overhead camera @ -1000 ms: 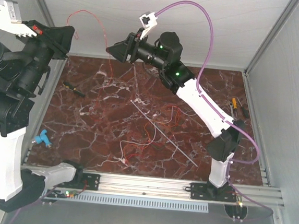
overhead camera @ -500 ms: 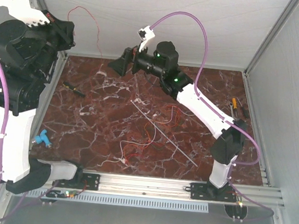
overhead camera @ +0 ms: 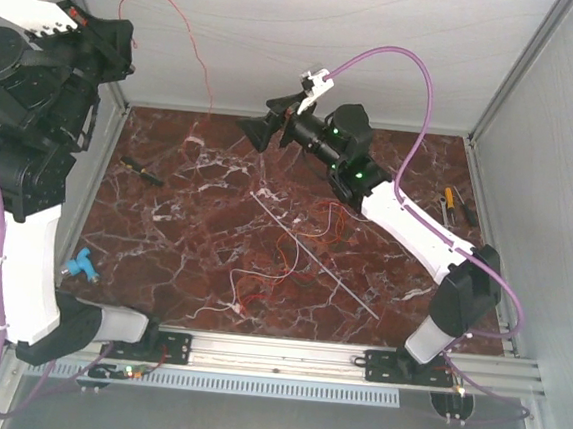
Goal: Zip-tie the wires
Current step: Straighten the cable at the center of the board.
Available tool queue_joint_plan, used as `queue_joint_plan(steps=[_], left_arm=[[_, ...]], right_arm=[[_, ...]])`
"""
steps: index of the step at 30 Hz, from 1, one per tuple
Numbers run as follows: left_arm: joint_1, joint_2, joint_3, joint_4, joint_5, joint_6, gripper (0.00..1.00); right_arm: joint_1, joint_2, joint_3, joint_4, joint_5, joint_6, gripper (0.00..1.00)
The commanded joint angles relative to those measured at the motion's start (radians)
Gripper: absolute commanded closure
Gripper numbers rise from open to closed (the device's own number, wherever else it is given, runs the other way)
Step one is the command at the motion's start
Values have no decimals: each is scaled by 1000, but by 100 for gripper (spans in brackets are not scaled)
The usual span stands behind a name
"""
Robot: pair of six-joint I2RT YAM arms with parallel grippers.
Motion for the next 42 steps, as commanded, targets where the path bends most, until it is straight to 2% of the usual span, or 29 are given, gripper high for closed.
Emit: queue_joint_plan(steps=[1, 6, 9, 14, 19, 26, 31, 42], left_arm=[[0, 29, 75, 68, 44, -7, 100], [0, 45, 115, 130, 69, 0, 100], [0, 37, 108, 189, 83, 12, 100], [0, 11, 66, 312, 127, 15, 100], [0, -3, 78, 343, 149, 18, 100], [0, -27, 76, 402, 204, -2, 100], [-1, -32, 79, 420, 245, -62, 100], [0, -27, 78, 427, 287, -158, 100]], right_arm=[[-1, -17, -18, 120, 24, -54, 2], [-9, -18, -54, 142, 80, -47, 2], [-30, -20, -88, 163, 153, -5, 2], [-40, -37, -164, 186, 186, 11, 2], [-37, -75, -258, 235, 124, 15, 2], [0, -105, -312, 258, -104, -39, 5], [70, -67, -258, 280, -191, -64, 7], [229, 152, -30, 399, -213, 0, 10]])
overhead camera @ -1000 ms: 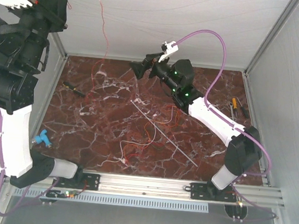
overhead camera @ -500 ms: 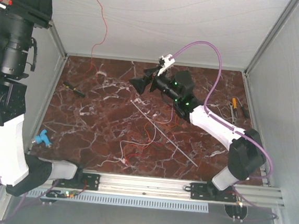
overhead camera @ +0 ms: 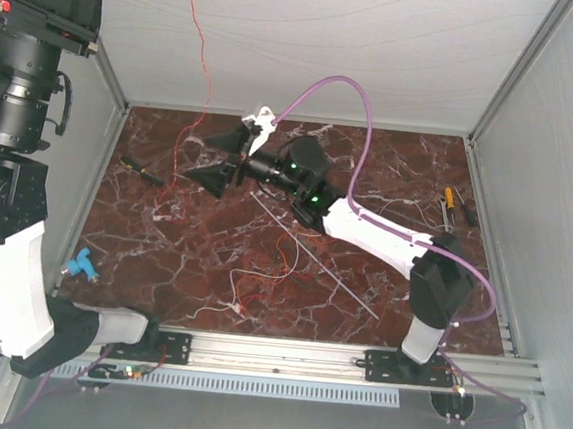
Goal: Zip-tie the wires
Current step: Straighten the cable at the center of the board.
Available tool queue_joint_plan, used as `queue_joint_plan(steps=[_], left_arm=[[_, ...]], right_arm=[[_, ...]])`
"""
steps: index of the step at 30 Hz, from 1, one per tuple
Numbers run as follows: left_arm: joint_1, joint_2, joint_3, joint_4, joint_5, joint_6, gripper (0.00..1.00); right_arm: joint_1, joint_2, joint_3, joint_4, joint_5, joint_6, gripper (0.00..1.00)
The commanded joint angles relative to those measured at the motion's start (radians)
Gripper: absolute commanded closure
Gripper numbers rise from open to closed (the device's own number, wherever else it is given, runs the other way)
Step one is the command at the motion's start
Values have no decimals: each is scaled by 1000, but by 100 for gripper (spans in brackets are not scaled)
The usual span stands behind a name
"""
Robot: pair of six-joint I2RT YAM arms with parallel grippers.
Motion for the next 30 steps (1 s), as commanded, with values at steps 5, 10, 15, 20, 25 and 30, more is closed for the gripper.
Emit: queue_joint_plan(steps=[5, 10, 15, 20, 25, 30], left_arm=[[0, 0, 14, 58, 46, -64, 100], [0, -4, 13, 54, 40, -64, 100], [0, -6, 13, 61, 51, -77, 100], [0, 0, 13, 85, 85, -113, 100], [0, 14, 13, 103, 104, -133, 100], [0, 22, 12, 112, 109, -144, 100]], right_arm=[[118, 79, 98, 99, -53, 45, 11], [145, 28, 20, 113, -37, 43, 13], [135, -13, -47, 114, -13, 31, 14], [132, 5, -16, 109, -24, 28, 14], [129, 52, 37, 124, 36, 27, 12], [109, 88, 51, 166, 153, 31, 10]])
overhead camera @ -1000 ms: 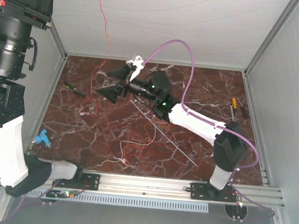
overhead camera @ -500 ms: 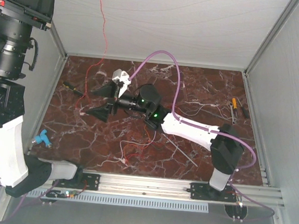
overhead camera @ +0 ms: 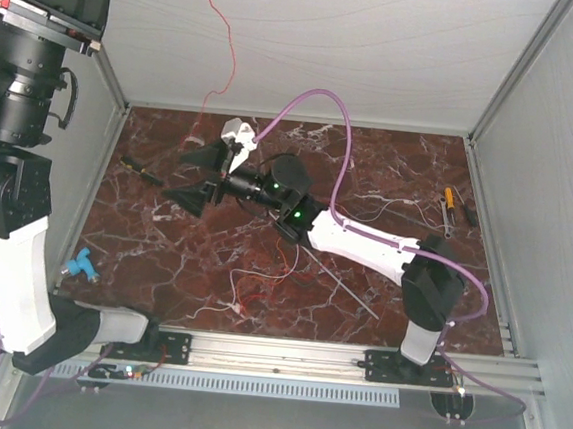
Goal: Zip-tie the wires
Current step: Straighten the cable at the center of the board.
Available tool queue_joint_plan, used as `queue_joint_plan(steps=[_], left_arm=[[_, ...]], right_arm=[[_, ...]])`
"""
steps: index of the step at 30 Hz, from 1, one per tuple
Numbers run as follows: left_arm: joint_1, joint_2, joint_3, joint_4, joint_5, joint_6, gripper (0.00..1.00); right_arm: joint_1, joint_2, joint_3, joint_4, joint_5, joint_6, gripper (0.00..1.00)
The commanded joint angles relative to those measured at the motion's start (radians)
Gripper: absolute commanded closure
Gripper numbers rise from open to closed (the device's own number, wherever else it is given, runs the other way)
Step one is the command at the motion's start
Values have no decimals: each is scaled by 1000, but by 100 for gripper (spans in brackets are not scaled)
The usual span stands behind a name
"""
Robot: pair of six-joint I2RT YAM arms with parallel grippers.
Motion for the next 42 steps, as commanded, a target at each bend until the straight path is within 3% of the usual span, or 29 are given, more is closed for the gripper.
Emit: queue_joint_plan(steps=[1, 17, 23, 34, 42], left_arm=[[0, 12, 12, 58, 30, -27, 100], [0, 29, 7, 87, 55, -68, 100], [0, 38, 3, 88, 68, -65, 100], [0, 34, -12, 98, 69, -59, 100], [0, 38, -11, 113, 83, -86, 100]], right_arm=[[-23, 41, 32, 100, 144, -7, 10], [-40, 23, -33, 118, 200, -6, 16], [-36, 47, 3, 140, 143, 31, 39], [-19, -44, -116, 160, 42, 33, 37], [-31, 8, -5, 114, -28, 25, 39]])
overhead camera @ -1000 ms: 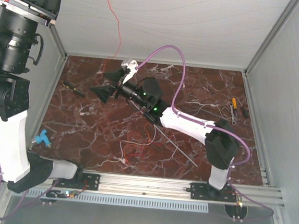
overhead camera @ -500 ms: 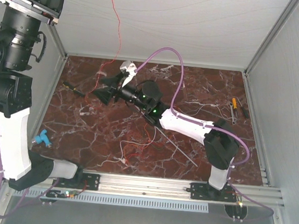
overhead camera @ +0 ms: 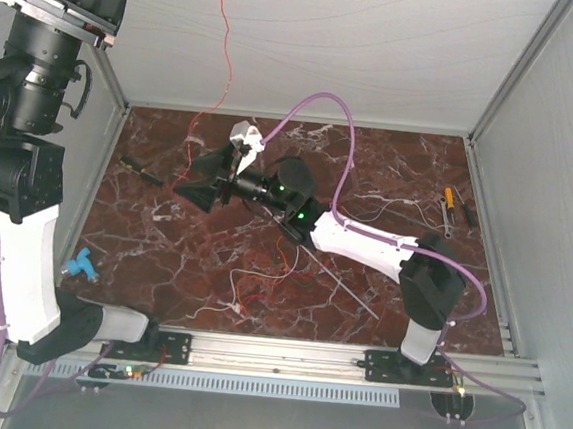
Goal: Zip-tie the wires
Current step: Straighten the cable at the center of the board.
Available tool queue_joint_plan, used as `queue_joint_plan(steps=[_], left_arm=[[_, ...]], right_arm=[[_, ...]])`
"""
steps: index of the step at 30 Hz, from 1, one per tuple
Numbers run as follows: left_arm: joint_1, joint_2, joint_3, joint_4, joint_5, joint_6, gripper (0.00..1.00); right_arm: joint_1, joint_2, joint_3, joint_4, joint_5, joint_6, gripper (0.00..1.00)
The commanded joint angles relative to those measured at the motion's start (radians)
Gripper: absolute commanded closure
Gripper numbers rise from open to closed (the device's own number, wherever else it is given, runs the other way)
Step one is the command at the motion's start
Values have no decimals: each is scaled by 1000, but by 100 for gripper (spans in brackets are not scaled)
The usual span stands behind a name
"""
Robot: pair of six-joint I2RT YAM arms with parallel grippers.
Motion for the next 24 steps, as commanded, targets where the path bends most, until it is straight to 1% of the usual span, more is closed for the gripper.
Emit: queue_joint_plan(steps=[1, 3, 7, 14, 16, 17, 18, 19, 21, 23, 24], left_arm=[[0, 1, 4, 61, 26, -23, 100], [0, -2, 6, 61, 26, -23, 100], [-1, -5, 6, 61, 29, -28, 100], [0, -2, 4, 69, 38, -41, 100], [0, -1, 5, 70, 38, -41, 100], [0, 0, 5, 71, 39, -41, 100], [0, 0, 4, 71, 38, -41, 100], [0, 0, 5, 71, 38, -41, 100], [0, 0, 4, 72, 37, -39, 100], [0, 0, 5, 71, 35, -36, 100], [-1, -2, 5, 71, 34, -33, 100]], right_arm=[[-7, 6, 82, 21, -24, -17, 40], [-14, 5, 74, 16, -5, -25, 42], [-27, 0, 64, 19, -17, -22, 42], [-29, 38, 120, 16, -3, -16, 37], [-29, 54, 142, 12, -3, -15, 38], [-29, 61, 150, 11, -3, -12, 40], [-29, 68, 158, 9, -3, -10, 44], [-29, 74, 162, 7, -2, -8, 53], [-29, 81, 165, 6, 5, -7, 78], [-30, 83, 160, 7, 16, -4, 94], [-30, 81, 155, 8, 18, -5, 100]])
